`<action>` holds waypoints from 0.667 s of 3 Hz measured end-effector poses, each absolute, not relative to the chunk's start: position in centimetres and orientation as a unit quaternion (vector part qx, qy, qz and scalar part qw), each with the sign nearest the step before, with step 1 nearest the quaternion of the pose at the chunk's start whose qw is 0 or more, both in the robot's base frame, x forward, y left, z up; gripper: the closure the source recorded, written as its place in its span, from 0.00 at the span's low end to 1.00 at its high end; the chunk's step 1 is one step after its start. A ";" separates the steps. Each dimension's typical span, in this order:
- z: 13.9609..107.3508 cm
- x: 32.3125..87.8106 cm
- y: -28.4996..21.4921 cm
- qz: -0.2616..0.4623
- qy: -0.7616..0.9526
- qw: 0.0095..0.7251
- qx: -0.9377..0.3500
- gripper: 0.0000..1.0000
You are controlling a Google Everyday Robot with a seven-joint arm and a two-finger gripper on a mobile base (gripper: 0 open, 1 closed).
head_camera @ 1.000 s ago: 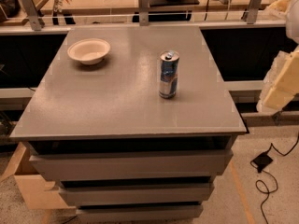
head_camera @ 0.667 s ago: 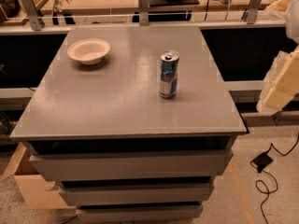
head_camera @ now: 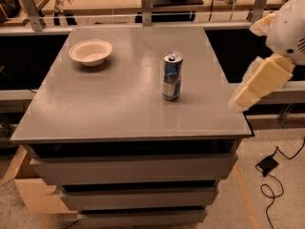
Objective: Knock redbull can over
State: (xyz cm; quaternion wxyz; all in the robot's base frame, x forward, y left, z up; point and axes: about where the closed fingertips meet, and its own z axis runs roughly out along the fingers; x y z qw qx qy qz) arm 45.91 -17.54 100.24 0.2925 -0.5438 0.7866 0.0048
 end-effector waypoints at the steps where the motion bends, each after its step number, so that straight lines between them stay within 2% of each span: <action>1: 97.1 49.9 -15.0 0.071 0.793 0.342 -0.500 0.00; 2: 94.7 52.8 -13.2 0.092 0.791 0.374 -0.476 0.00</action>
Offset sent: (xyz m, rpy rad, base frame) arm 0.1085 0.0607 -0.0853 0.3701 -0.0710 -0.0966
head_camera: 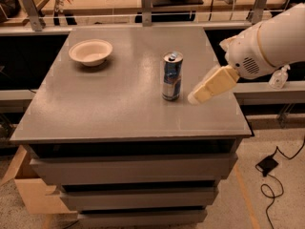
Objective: Knock redbull can over
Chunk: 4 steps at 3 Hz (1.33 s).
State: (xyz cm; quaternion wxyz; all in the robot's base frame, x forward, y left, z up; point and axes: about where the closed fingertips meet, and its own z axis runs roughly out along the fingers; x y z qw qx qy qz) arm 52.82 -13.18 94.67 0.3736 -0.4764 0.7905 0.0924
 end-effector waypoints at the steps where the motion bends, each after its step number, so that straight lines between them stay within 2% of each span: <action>1: 92.0 55.7 -11.3 0.110 0.789 0.397 -0.455 0.00; 4: 88.5 60.9 -8.0 0.150 0.785 0.444 -0.405 0.00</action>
Offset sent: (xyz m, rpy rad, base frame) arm 0.0806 0.0431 -0.0719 0.1943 -0.0466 -0.0876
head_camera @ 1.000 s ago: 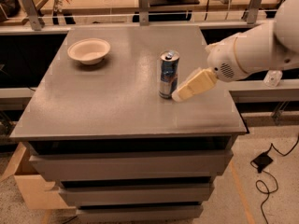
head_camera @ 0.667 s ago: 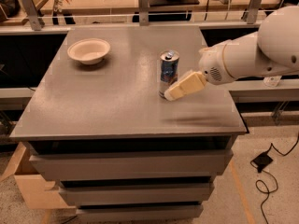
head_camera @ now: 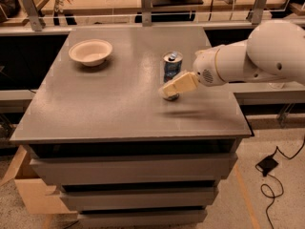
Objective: Knock redbull can over
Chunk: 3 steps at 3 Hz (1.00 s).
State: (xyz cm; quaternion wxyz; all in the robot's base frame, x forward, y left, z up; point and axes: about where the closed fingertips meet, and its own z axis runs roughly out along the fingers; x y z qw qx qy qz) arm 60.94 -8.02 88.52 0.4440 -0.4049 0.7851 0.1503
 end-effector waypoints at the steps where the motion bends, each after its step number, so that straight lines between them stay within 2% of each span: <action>1: 88.3 61.5 -7.4 0.153 0.785 0.447 -0.400 0.18; 2: 88.2 61.6 -7.1 0.151 0.787 0.447 -0.399 0.41; 3: 88.6 61.6 -7.2 0.141 0.785 0.448 -0.403 0.73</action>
Offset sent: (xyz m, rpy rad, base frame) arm 0.0092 0.0075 -0.0069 0.0075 0.0056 -0.0245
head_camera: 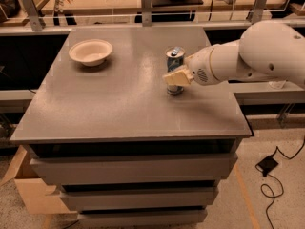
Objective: Knock redbull can over
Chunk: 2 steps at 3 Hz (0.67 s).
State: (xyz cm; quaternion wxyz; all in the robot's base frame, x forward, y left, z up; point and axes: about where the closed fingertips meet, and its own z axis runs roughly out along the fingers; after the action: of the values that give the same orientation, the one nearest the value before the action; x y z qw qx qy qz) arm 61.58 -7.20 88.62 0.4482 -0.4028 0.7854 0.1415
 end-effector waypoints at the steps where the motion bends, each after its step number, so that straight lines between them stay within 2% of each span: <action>1: 89.6 61.5 -7.6 0.121 0.782 0.448 -0.417 0.96; 2: 91.7 62.0 -8.7 0.073 0.767 0.430 -0.472 1.00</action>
Offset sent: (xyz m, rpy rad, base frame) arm -0.0018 -0.0389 0.0438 -0.4097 -0.0373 0.1991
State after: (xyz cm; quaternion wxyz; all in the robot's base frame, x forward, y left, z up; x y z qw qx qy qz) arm 62.00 -8.68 91.70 0.4296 -0.4718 0.7665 0.0727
